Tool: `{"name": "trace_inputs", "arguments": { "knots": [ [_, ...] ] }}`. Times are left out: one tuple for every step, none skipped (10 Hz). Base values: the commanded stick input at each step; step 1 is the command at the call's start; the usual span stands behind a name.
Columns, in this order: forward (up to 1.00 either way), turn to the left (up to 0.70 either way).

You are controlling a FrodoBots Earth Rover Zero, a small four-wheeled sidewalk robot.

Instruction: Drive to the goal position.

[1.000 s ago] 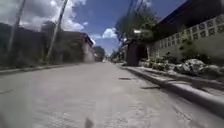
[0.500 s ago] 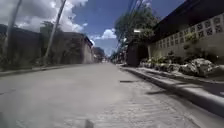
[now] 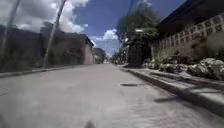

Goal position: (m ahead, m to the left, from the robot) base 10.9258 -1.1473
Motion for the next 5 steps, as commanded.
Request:
{"name": "trace_inputs", "arguments": {
  "knots": [
    [0.7,-0.01],
    [0.7,-0.06],
    [0.7,-0.33],
    [0.7,-0.35],
    [0.7,-0.35]
  ]
}}
